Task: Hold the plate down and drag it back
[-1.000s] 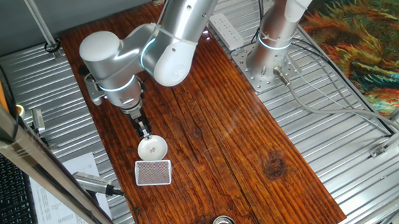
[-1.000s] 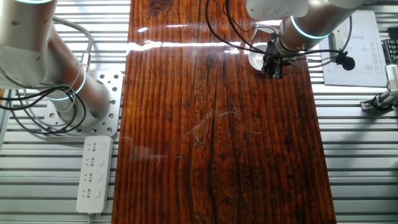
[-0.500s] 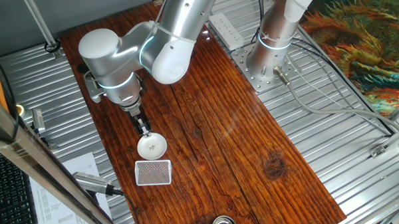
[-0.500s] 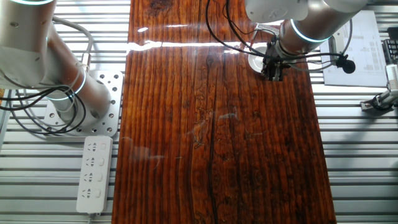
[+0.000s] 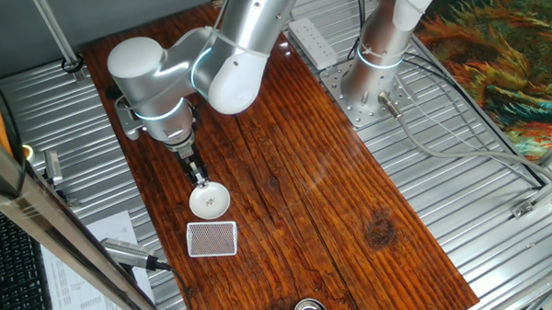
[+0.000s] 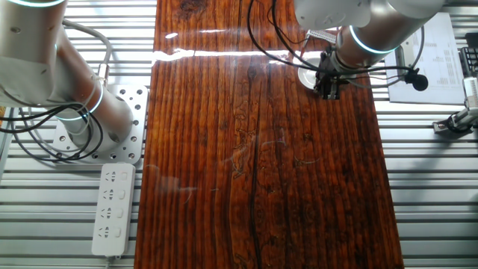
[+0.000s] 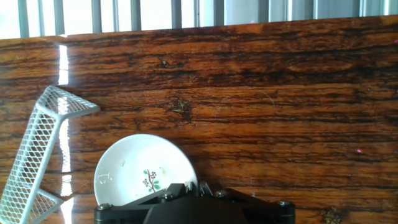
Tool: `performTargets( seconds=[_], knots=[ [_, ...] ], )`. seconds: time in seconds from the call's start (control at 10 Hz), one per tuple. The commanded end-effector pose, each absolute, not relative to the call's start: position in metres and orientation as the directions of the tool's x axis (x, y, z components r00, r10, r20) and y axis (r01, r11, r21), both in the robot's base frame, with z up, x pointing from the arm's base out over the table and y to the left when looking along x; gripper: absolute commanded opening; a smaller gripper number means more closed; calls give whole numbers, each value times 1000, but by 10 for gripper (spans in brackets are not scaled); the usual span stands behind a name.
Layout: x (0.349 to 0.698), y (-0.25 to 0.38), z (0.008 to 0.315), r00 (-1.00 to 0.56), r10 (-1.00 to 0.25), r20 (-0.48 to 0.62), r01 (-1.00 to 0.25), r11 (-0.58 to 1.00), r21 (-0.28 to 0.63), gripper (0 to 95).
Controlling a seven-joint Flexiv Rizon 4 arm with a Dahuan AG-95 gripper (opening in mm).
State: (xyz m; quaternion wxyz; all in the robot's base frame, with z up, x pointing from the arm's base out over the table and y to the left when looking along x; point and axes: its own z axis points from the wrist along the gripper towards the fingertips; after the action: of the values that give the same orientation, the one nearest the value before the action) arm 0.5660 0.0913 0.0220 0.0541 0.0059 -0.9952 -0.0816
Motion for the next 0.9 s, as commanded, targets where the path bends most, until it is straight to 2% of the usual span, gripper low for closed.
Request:
performTargets(
  seconds=[0.1, 0.9],
  knots=[
    [566, 91, 22, -994, -21, 106, -3, 987, 163, 0],
    [565, 80, 21, -994, -37, 106, -19, 986, 165, 0]
  ],
)
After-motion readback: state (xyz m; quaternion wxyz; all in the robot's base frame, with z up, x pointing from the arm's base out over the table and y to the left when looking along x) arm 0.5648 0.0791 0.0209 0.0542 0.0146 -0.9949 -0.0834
